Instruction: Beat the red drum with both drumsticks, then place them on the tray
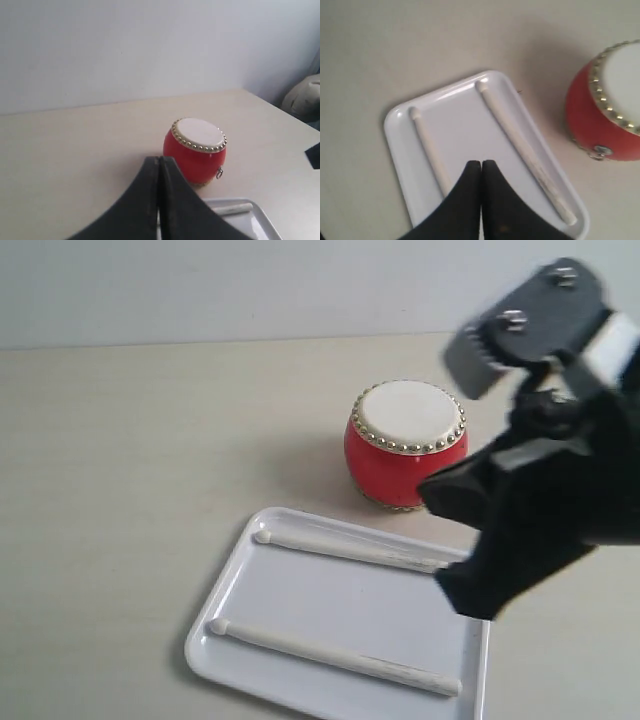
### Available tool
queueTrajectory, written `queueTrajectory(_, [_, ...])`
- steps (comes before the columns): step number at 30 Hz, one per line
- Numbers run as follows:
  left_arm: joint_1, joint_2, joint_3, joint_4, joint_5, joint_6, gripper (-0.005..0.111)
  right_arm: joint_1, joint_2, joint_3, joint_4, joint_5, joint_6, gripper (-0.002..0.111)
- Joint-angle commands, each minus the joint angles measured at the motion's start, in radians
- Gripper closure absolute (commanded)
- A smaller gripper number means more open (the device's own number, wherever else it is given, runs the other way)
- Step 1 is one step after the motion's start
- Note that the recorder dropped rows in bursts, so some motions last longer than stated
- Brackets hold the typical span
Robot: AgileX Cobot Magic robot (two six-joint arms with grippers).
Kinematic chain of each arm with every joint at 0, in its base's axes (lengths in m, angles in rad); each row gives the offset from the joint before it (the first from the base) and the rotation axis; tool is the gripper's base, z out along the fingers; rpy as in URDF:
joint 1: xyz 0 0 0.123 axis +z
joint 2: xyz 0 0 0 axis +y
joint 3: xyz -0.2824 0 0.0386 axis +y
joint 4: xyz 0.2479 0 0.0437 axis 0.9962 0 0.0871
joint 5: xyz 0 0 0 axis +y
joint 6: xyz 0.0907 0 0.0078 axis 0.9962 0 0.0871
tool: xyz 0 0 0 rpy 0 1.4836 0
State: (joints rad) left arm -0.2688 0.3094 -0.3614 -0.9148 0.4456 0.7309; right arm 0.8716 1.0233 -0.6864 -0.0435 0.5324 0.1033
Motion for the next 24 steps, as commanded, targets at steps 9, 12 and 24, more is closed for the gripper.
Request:
queueTrajectory(9, [0.003,-0.016,0.0,0.004,-0.027,-0.005,0.107,0.001,-0.494,0.171,-0.043,-0.009,0.212,0.108])
queueTrajectory(12, [0.003,-0.016,0.0,0.004,-0.027,-0.005,0.107,0.001,-0.495,0.171,-0.131,-0.05,0.208,0.108])
queueTrajectory(24, [0.003,-0.016,0.0,0.004,-0.027,-0.003,0.107,0.001,-0.497,0.174,-0.22,-0.119,0.216,0.108])
